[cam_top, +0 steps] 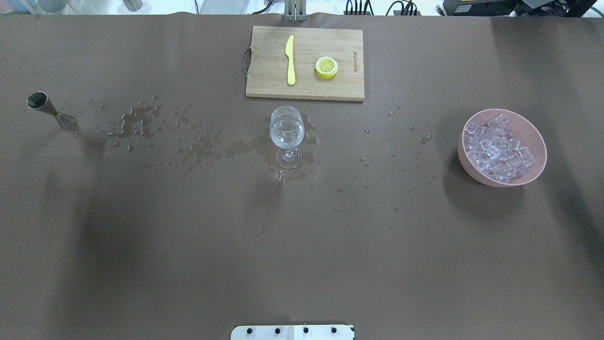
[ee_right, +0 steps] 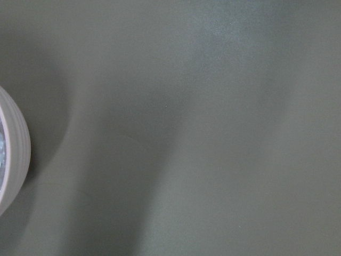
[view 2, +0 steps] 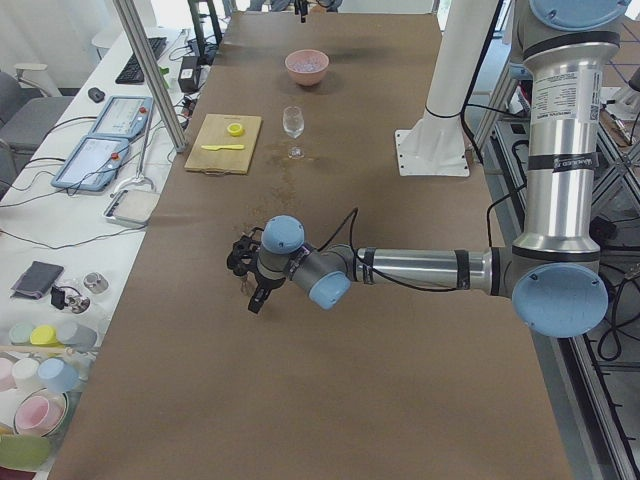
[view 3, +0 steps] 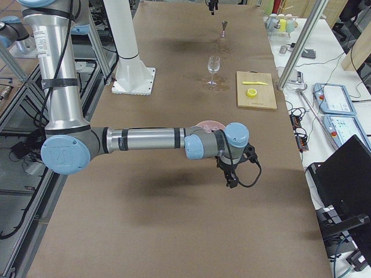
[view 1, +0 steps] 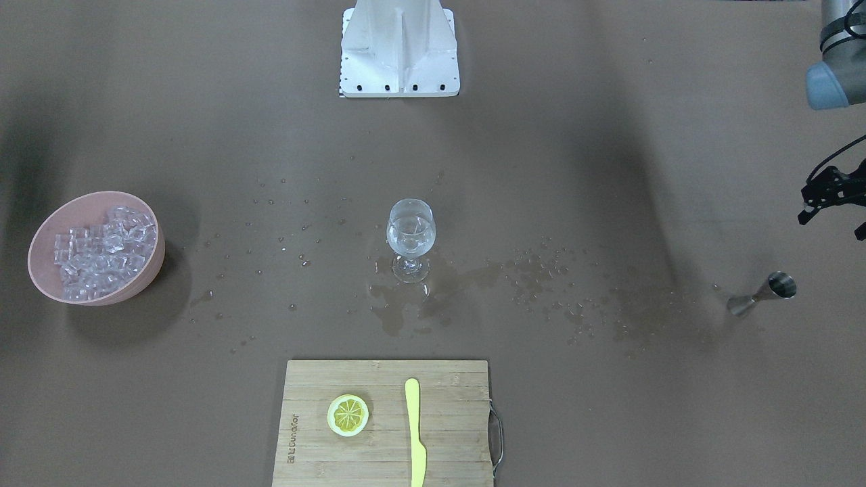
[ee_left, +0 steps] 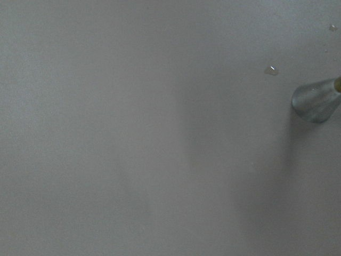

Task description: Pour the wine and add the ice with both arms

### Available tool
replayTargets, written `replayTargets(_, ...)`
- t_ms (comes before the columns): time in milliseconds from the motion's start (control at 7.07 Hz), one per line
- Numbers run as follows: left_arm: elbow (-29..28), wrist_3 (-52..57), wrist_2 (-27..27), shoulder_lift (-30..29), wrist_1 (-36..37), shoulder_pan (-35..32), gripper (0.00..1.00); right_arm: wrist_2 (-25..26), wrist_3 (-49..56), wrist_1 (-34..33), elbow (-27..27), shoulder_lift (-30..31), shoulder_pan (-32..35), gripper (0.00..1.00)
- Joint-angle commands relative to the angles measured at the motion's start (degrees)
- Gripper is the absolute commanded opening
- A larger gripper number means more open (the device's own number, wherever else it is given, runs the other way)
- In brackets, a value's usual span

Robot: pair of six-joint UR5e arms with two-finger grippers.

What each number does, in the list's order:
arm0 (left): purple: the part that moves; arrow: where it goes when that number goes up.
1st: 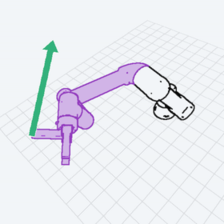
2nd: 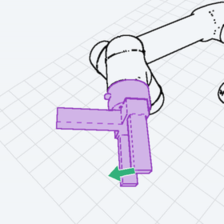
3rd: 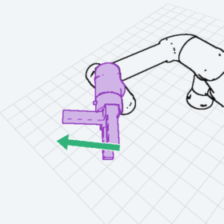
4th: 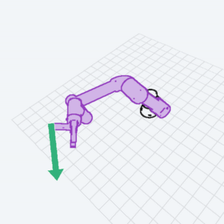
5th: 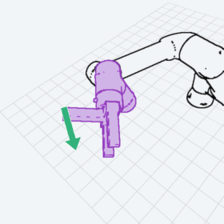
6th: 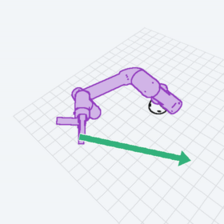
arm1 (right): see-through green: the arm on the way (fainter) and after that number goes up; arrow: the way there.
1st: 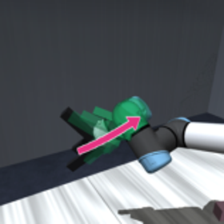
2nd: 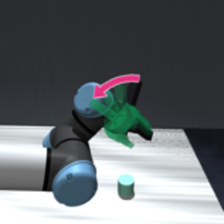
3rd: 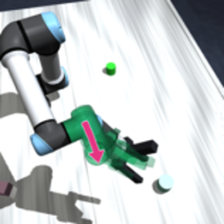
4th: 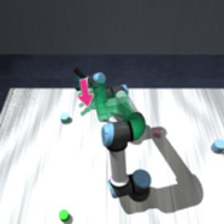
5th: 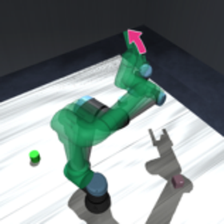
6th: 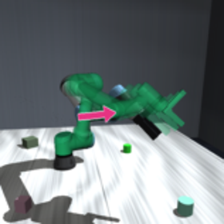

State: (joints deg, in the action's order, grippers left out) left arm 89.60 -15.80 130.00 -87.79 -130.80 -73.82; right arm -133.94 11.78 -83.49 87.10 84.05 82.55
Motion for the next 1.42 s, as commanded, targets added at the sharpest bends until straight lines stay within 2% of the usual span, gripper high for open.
replayTargets(0,0.4,-3.4,2.1,0.0,-2.5,0.0,0.98,-0.2,-0.2,0.0,-0.1,0.1,0.0,1.00)
replayTargets(142,-0.9,-11.5,1.8,-0.1,-7.6,0.2,0.98,-0.6,-0.4,0.0,-0.8,0.1,0.0,1.00)
replayTargets(425,-9.8,-13.6,1.5,-0.1,-22.2,0.3,0.98,-0.8,-0.6,0.3,-1.8,0.0,-0.2,1.00)
replayTargets(566,-12.3,-13.6,-3.3,-0.3,-27.2,0.3,0.98,-1.2,-0.8,0.5,-1.8,-0.1,-0.2,1.00)
replayTargets(849,-12.1,-13.9,-8.3,0.0,-30.6,3.2,0.98,-2.2,-0.9,0.6,-1.8,-0.1,-0.4,1.00)
replayTargets(991,-12.1,-15.9,-12.5,0.0,-34.2,4.2,0.98,-2.5,-0.9,0.7,-1.8,-0.1,-0.4,1.00)
replayTargets(1274,-12.1,-20.0,-14.9,0.0,-38.0,6.3,0.98,-2.7,-0.9,0.6,-1.8,0.0,-0.5,1.00)
